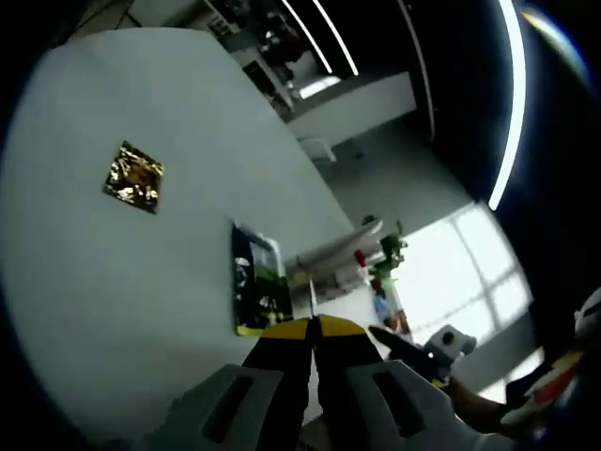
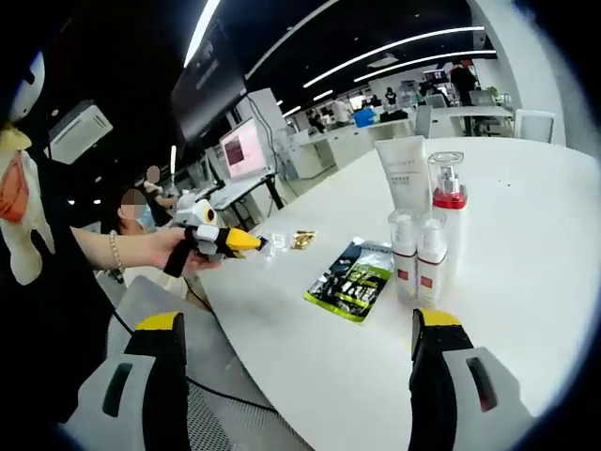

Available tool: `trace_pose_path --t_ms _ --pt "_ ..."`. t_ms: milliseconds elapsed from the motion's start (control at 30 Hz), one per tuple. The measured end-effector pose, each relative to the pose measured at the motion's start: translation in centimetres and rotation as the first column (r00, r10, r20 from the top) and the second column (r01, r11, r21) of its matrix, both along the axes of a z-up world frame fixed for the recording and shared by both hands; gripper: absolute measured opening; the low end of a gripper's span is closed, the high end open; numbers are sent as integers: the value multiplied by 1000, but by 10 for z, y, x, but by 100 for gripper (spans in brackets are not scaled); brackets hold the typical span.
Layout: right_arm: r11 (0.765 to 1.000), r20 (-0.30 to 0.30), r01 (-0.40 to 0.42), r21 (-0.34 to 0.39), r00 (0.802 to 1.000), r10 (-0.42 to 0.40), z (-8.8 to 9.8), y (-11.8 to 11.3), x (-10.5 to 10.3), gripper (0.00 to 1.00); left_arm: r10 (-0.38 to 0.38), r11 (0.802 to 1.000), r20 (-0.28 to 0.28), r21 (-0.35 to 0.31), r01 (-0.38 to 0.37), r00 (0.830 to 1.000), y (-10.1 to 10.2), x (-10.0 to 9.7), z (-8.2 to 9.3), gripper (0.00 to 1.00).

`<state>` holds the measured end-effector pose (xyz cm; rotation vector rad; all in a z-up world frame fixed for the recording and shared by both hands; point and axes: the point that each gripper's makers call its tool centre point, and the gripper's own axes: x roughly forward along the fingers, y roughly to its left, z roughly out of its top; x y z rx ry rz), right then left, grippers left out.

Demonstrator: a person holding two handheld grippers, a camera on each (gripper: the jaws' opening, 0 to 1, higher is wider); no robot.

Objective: Arrange the skincare products in the storage area until every visible bottle or jar stands upright without overlapping.

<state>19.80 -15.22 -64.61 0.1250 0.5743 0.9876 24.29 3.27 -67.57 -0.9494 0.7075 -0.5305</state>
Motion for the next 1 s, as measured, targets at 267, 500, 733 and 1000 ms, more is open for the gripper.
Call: trace_pose_path --t_ms 267,500,733,1000 --pt "1000 -3 15 -23 1000 -15 -4 -5 3 100 22 999 -31 26 -21 999 10 12 -22 1" --pt "1000 -13 2 -28 1000 -2 -7 2 2 100 21 998 -56 55 -18 998 9 20 -38 1" --pt "998 -26 -44 -48 999 43 -16 14 -2 100 32 996 -79 88 -25 996 15 28 -58 1" --pt "988 -32 -141 -63 990 139 -25 48 -6 92 41 994 -96 107 -31 995 19 31 -71 1"
